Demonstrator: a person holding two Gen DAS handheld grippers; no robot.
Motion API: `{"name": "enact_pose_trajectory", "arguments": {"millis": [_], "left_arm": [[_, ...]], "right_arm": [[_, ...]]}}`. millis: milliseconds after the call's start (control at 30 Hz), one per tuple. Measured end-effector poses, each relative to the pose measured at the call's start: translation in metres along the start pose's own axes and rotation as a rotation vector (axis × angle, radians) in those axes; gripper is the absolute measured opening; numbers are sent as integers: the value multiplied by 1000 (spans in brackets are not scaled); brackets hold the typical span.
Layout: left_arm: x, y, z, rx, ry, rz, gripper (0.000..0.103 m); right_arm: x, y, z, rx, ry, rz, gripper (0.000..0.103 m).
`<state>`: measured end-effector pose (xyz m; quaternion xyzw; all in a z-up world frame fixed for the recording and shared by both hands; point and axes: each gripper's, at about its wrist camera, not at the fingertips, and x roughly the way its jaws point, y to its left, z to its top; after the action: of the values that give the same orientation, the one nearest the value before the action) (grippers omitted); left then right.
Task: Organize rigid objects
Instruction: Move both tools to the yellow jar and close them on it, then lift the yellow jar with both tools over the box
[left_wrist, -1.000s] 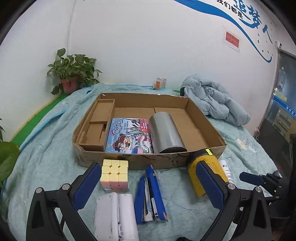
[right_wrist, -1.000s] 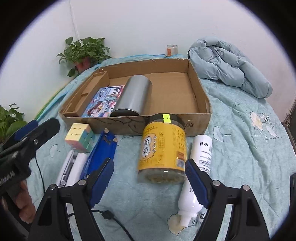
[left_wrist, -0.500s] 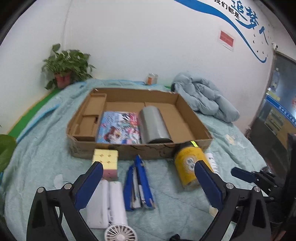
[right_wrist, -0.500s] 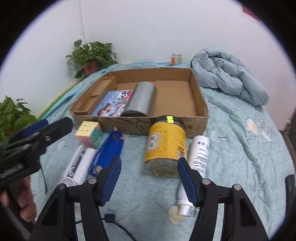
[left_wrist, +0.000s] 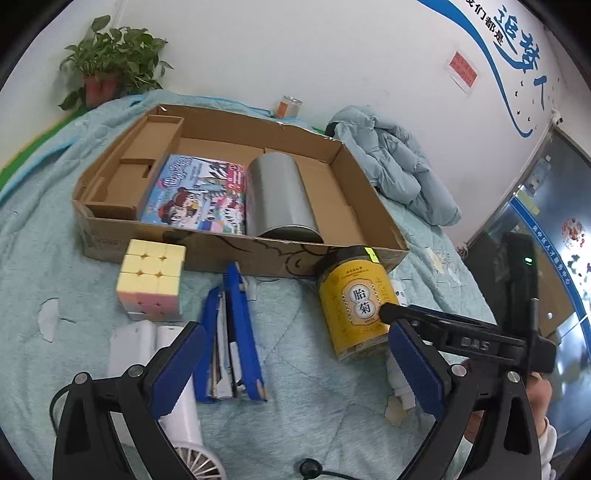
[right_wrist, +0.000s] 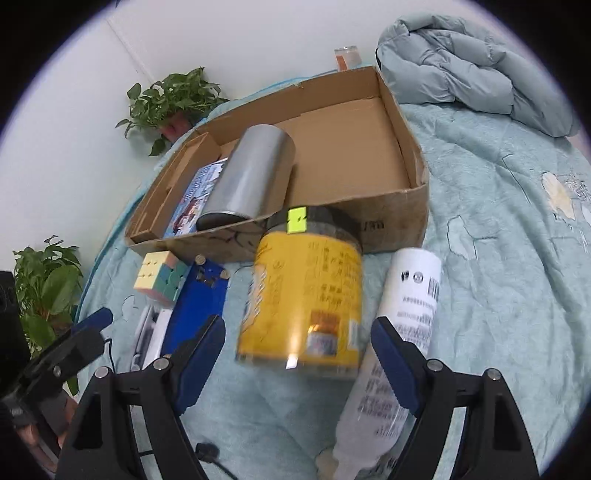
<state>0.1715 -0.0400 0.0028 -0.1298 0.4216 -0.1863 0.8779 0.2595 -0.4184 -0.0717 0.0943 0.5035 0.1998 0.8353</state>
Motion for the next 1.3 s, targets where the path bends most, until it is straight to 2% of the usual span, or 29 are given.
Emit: {"name": "enact_pose_trajectory", "arguments": {"millis": [33, 100, 233, 333, 400, 467, 567, 667, 733, 833, 967, 1200, 1300], "left_arm": [[3, -1, 1, 1, 7, -9, 100], [11, -2, 2, -2, 21, -43, 100], [31, -1, 8, -32, 74, -128, 98], [48, 3, 18, -82, 108, -228, 98], [59, 3, 24, -89, 140, -262, 95], [71, 0, 28, -90, 174, -267, 95], [88, -6, 32, -69, 235, -274, 87], [105, -10, 32, -59, 295, -256, 79], [114, -10, 30, -63, 322, -217, 79], [120, -9, 31, -56, 324, -186, 77], [122, -7, 33, -47, 328, -181, 78], [122, -8, 33, -45, 325, -189, 78], [114, -10, 34, -43, 300, -205, 77]], "right_arm": [[5, -1, 2, -3, 21, -5, 74], [12, -1, 3, -7, 59, 32, 69], [12, 23, -7, -123, 45, -15, 69], [15, 34, -11, -168, 55, 0, 69], [17, 35, -9, -160, 68, 16, 70], [19, 29, -7, -120, 87, 46, 71], [21, 26, -6, -101, 101, 63, 71], [24, 32, -6, -109, 111, 47, 73], [28, 34, -6, -104, 118, 45, 76], [35, 36, -7, -90, 125, 56, 80], [44, 35, -8, -69, 137, 79, 83], [46, 44, -10, -97, 127, 38, 84], [40, 47, -13, -72, 81, 26, 84]]}}
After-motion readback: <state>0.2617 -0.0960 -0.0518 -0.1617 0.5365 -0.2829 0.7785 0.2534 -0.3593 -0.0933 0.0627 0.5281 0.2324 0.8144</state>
